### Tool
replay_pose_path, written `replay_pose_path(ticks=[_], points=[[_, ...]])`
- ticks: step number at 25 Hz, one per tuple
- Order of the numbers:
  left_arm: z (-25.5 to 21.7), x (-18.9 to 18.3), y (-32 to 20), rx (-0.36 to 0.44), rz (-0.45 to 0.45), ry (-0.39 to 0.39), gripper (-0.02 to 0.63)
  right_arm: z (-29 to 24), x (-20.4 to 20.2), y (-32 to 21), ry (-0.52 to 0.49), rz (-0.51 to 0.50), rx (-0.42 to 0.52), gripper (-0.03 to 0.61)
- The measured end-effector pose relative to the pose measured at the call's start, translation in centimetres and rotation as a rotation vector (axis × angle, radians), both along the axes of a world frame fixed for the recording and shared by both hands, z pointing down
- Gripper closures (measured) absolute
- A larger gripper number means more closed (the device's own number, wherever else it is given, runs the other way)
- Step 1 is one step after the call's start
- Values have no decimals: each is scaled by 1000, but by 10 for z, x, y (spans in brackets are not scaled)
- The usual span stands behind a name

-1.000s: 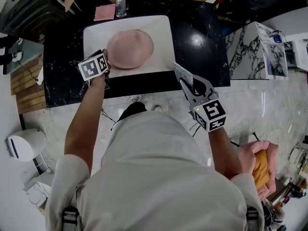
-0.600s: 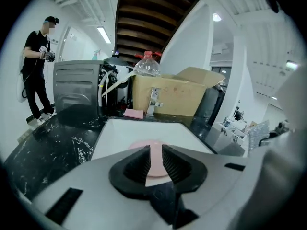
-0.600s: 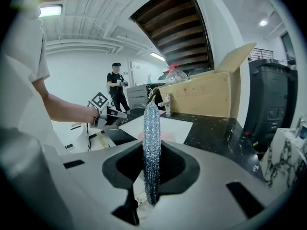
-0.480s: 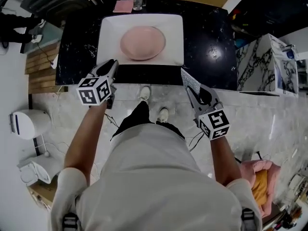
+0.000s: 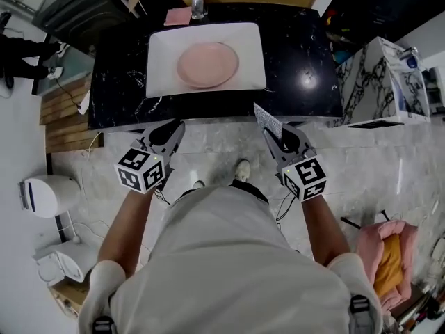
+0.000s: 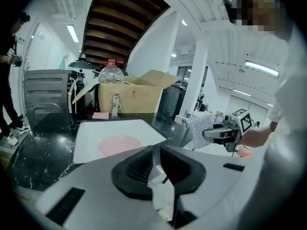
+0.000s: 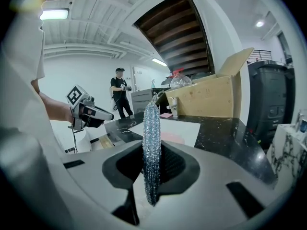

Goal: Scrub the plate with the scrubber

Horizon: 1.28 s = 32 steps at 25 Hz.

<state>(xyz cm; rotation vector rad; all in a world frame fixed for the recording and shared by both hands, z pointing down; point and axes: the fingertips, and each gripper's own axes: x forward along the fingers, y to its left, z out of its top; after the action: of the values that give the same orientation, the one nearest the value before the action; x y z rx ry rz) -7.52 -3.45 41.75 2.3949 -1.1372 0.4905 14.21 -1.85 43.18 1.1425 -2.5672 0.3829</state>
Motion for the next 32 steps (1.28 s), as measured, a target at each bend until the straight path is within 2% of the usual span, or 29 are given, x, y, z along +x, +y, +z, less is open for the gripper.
replay_pose_path(ticks=[7,15,20,32], points=[[-8,-32,52,22,109,37,566,-7,-54,40,7,36,12,500],[-17,-84,100,49,151,96,569,-28,-116,88,25,66,40,500],[-11,-104,126,36,163,143,575,-34,-135,122,50,96,48,500],[-7,-125,160,49,194,148,617,-41,-168,165,72,105,63,500]])
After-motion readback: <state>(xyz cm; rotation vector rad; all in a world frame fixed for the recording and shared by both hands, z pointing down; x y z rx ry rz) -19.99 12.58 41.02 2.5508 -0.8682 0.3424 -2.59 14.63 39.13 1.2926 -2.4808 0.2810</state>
